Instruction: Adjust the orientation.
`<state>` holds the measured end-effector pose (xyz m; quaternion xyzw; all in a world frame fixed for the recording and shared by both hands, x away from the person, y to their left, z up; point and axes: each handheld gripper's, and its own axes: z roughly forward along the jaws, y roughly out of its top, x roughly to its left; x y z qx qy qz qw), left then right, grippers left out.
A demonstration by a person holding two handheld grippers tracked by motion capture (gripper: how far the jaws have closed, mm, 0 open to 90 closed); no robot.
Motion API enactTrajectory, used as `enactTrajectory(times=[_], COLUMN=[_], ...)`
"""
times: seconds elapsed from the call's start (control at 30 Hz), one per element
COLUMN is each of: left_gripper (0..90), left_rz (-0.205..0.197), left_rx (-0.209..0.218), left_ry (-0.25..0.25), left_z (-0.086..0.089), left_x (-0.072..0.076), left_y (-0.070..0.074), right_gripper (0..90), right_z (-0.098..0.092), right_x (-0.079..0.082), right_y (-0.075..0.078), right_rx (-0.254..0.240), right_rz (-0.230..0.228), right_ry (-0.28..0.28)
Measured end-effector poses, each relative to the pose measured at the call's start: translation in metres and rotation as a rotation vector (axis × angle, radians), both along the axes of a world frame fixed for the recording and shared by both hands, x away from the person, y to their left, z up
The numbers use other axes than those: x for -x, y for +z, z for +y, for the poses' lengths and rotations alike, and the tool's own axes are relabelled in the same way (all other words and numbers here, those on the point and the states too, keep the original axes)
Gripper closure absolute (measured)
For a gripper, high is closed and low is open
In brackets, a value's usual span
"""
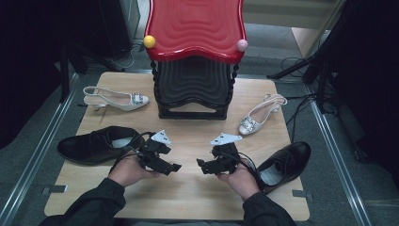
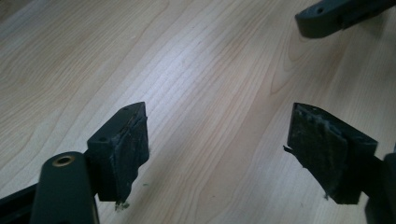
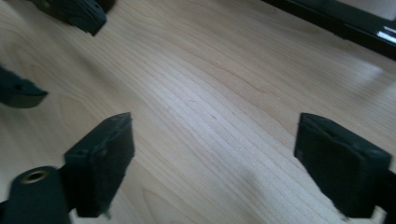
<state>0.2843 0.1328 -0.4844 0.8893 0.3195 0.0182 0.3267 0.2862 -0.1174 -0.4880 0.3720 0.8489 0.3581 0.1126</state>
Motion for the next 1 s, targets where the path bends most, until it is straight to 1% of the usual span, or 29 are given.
enactTrajectory(times=[0.03,0.07,0.1,0.13,0.17,0.2,0.23,0.27,0.33,0.37,0.4,0.47,0.5,0.53,0.57,0.63,0.73,0.77,0.8,0.83,0.93,0.97,1.0], left_gripper=[21.9,22.6,25.0,29.1,34.1,38.4,39.0,41.0,43.5,43.5,43.1,41.7,42.2,43.1,43.4,43.2,40.3,38.0,36.5,33.2,31.1,31.5,32.1], left_rz=[-0.01,-0.017,-0.017,-0.004,0.017,0.057,0.057,0.096,0.114,0.121,0.112,0.086,0.088,0.091,0.086,0.069,0.055,0.059,0.065,0.063,0.061,0.064,0.075], left_rx=[-0.017,-0.027,-0.027,-0.01,0.0,0.031,0.031,0.065,0.071,0.074,0.079,0.067,0.065,0.067,0.066,0.066,0.072,0.08,0.087,0.091,0.098,0.102,0.106], left_ry=[0.0,-0.013,-0.013,-0.032,-0.029,-0.015,-0.015,0.009,0.043,0.048,0.046,0.039,0.04,0.042,0.04,0.033,0.027,0.029,0.01,0.002,0.009,0.01,0.012], left_z=[0.0,0.0,0.0,0.003,0.004,0.007,0.007,0.012,0.016,0.018,0.019,0.022,0.023,0.023,0.024,0.024,0.025,0.025,0.026,0.027,0.027,0.028,0.028], left_x=[0.002,0.003,0.003,0.004,0.004,0.003,0.003,0.001,-0.002,-0.003,-0.004,-0.004,-0.004,-0.005,-0.005,-0.005,-0.004,-0.004,-0.004,-0.004,-0.003,-0.003,-0.003], left_y=[0.0,0.0,0.0,0.0,0.001,0.001,0.001,0.0,0.0,0.0,0.0,0.003,0.004,0.005,0.006,0.01,0.013,0.014,0.015,0.015,0.018,0.018,0.019], right_gripper=[13.0,13.1,13.1,13.1,13.2,13.4,13.4,13.3,13.3,13.2,13.2,13.5,16.4,22.1,29.0,31.8,33.2,33.5,34.4,34.8,35.6,35.9,36.4], right_z=[-0.002,-0.004,-0.004,-0.008,-0.01,-0.011,-0.011,-0.014,-0.015,-0.016,-0.016,-0.014,-0.013,-0.011,-0.011,-0.01,-0.011,-0.013,-0.013,-0.014,-0.014,-0.014,-0.013], right_x=[0.002,0.004,0.004,0.006,0.007,0.008,0.008,0.011,0.014,0.015,0.017,0.02,0.022,0.022,0.023,0.022,0.02,0.019,0.019,0.018,0.017,0.016,0.017], right_y=[0.003,0.004,0.004,0.004,0.005,0.005,0.005,0.006,0.007,0.008,0.01,0.012,0.012,0.013,0.013,0.013,0.014,0.016,0.017,0.017,0.018,0.018,0.018], right_rx=[-0.01,-0.012,-0.012,-0.012,-0.013,-0.01,-0.01,-0.005,-0.016,-0.026,-0.033,-0.033,-0.022,-0.021,-0.03,-0.035,-0.038,-0.046,-0.049,-0.054,-0.049,-0.044,-0.043], right_rz=[-0.002,0.0,0.0,0.008,0.015,0.011,0.011,0.015,0.021,0.023,0.02,0.016,0.01,0.014,0.026,0.033,0.038,0.041,0.04,0.041,0.042,0.04,0.042], right_ry=[0.013,0.035,0.035,0.075,0.08,0.085,0.085,0.108,0.112,0.115,0.113,0.125,0.14,0.15,0.179,0.191,0.176,0.173,0.172,0.177,0.173,0.177,0.176])
